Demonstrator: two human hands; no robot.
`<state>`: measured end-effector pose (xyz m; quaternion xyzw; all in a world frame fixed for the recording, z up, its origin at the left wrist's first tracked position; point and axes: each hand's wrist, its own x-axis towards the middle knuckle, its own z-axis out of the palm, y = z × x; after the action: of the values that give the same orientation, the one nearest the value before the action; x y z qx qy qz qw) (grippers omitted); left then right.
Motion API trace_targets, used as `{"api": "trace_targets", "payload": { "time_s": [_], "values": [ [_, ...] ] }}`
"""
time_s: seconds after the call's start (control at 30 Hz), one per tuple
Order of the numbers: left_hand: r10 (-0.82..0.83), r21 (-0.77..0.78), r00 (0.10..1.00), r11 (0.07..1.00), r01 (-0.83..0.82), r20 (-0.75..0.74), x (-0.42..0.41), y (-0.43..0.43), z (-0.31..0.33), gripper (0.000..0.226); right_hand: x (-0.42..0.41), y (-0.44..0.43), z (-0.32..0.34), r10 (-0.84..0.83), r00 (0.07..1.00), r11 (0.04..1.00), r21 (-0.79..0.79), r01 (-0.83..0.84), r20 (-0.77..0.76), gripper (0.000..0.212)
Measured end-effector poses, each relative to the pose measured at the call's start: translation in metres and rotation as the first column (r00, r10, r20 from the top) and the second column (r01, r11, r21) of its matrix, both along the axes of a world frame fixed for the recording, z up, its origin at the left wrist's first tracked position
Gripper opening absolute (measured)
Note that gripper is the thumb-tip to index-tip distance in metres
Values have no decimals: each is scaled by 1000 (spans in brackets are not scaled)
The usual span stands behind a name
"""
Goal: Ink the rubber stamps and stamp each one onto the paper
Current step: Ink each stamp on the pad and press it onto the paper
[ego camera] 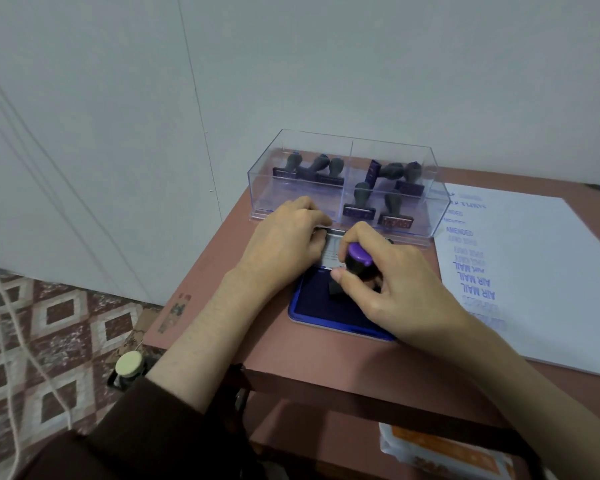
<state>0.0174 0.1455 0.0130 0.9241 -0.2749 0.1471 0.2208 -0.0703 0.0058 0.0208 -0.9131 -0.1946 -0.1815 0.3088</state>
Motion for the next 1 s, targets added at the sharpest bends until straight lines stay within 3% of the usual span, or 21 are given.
{"api": "trace_targets", "payload": {
  "time_s": [0.07,0.2,0.4,0.53,0.67,0.8,1.0],
  "values": [
    [1,14,1000,1000,-1,25,-3,-4,6,28,0,-7,3,-35,998,974,223,47,-56,18],
    [-101,-7,993,995,102,53,-12,-24,24,25,1,-46,22,-33,992,818,567,97,-122,20],
    [-423,30,906,906,422,25,-27,-79,38,37,21,-141,42,-266,940,632,698,337,-212,19],
    [-545,95,833,828,552,-95,-32,-109,28,41,46,-188,43,-378,896,622,654,431,-231,16],
    [-532,190,817,798,572,-221,-30,-117,20,60,71,-207,29,-467,869,743,459,487,-166,13],
    [-537,243,809,774,585,-239,-29,-116,13,70,82,-205,21,-470,880,852,224,474,-76,18],
    [-547,235,807,773,589,-224,-28,-117,10,71,91,-203,12,-434,900,896,82,437,-47,15]
  ]
}}
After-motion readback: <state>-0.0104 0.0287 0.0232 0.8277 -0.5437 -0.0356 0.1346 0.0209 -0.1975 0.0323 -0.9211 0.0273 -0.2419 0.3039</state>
